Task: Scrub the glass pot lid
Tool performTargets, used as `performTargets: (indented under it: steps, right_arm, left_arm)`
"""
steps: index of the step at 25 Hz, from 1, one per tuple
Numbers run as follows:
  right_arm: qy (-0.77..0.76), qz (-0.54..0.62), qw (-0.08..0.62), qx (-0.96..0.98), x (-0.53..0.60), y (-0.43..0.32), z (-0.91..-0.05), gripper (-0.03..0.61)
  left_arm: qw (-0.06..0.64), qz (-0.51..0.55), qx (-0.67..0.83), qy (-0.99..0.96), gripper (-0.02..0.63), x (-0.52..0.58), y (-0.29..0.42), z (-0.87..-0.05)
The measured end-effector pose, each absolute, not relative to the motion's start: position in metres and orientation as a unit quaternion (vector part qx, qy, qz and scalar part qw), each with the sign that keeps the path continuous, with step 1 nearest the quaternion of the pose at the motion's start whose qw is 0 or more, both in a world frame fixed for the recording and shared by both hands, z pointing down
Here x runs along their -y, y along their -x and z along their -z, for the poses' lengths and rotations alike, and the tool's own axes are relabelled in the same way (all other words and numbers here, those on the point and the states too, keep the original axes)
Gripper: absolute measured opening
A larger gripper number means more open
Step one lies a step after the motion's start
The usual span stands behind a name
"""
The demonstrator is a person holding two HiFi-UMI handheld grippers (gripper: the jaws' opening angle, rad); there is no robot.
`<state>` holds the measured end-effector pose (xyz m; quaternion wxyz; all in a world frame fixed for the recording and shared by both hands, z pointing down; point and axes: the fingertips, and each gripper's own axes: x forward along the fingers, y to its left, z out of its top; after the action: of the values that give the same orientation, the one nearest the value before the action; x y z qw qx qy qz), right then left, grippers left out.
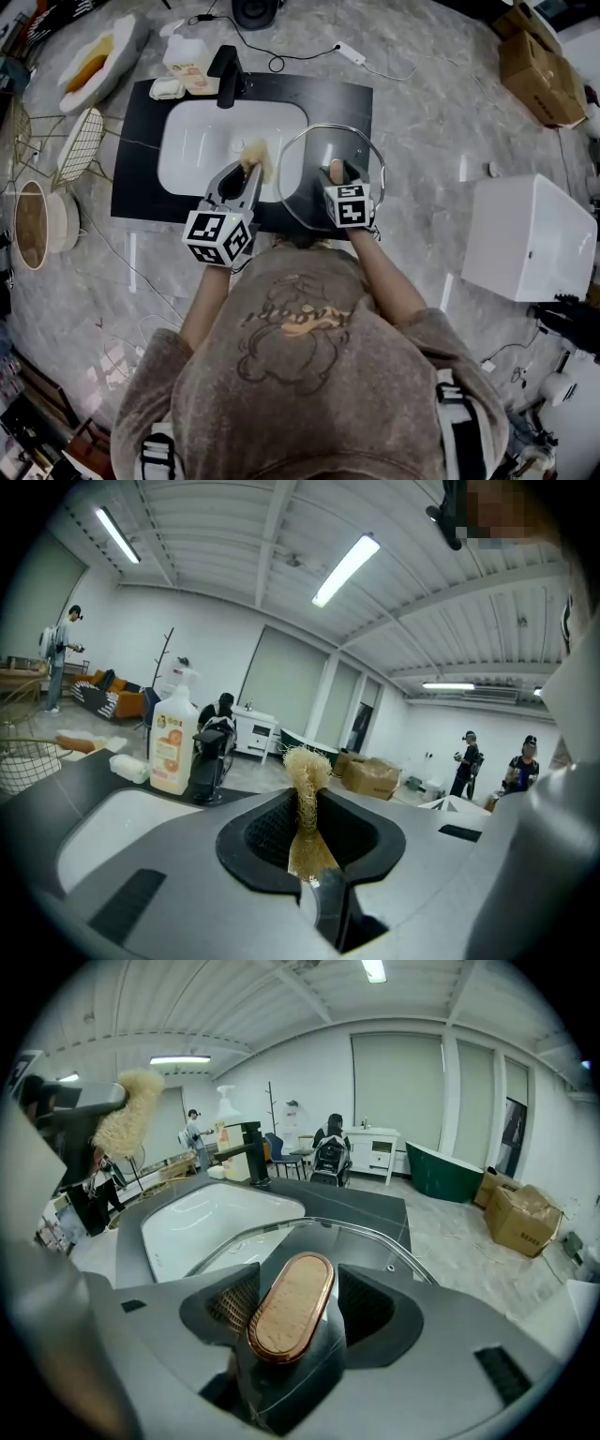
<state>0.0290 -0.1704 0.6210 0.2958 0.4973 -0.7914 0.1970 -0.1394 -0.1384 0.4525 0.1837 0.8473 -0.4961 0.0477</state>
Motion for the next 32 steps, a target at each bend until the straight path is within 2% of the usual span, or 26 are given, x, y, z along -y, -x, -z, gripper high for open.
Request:
performTargets:
  steps: [5,24,32]
  right_arm:
    - [-0.505,-0.2,0.316,0.778,0.172,-0.026,-0.63,0.25]
    - [-0.529,-0.232,0.297,0.76,0.172,-0.032,-0.632,0.208]
    - [-0.509,-0.17,0.306,0.786,0.171,-0.033,-0.607,0.172]
  left_arm:
    - [0.185,-0.049,0.499,-0.845,0.074,0.139,0.145,-0.454]
    - [0.186,-0.035,0.501,-0.844,0.074,0.151,0.153,-0.448]
    - [0.182,-0.031,0.495,-0.849,0.074,0.155,0.145,-0.444]
